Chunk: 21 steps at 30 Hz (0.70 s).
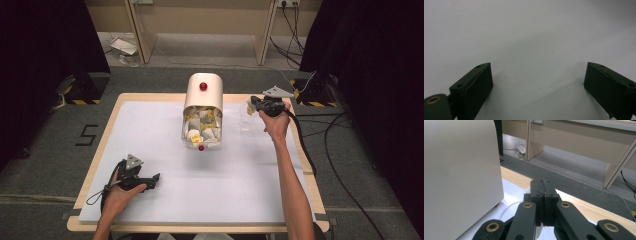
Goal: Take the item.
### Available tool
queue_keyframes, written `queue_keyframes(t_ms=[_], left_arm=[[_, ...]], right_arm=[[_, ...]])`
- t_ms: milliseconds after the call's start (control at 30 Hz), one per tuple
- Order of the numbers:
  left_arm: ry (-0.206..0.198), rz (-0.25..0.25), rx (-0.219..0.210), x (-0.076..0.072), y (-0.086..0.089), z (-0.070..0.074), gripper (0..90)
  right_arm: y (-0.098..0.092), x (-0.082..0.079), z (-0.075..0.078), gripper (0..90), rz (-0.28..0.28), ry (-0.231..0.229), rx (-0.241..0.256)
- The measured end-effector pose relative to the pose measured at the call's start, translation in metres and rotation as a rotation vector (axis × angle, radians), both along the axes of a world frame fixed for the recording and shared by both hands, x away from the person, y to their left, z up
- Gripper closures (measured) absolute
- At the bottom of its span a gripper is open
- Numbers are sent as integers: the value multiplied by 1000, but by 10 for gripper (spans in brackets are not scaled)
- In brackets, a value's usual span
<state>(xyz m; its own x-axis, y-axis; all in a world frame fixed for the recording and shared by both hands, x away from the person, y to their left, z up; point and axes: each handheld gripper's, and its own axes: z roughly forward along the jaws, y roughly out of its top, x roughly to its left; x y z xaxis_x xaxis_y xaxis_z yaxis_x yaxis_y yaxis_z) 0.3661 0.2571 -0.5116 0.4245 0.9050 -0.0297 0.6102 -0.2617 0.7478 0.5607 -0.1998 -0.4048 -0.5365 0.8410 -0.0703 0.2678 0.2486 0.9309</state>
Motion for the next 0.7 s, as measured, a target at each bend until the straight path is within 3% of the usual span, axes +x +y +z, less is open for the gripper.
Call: queue_keyframes(t_ms=[400,533,700], left_arm=[[0,0,0,0,0,0,74],[0,0,-1,0,0,0,75],[0,0,-2,0,0,0,75]], right_arm=[[6,6,-13,865,4,37,-33],[6,4,-12,796,2,37,-22],[6,-3,-2,589,-5,41,10]])
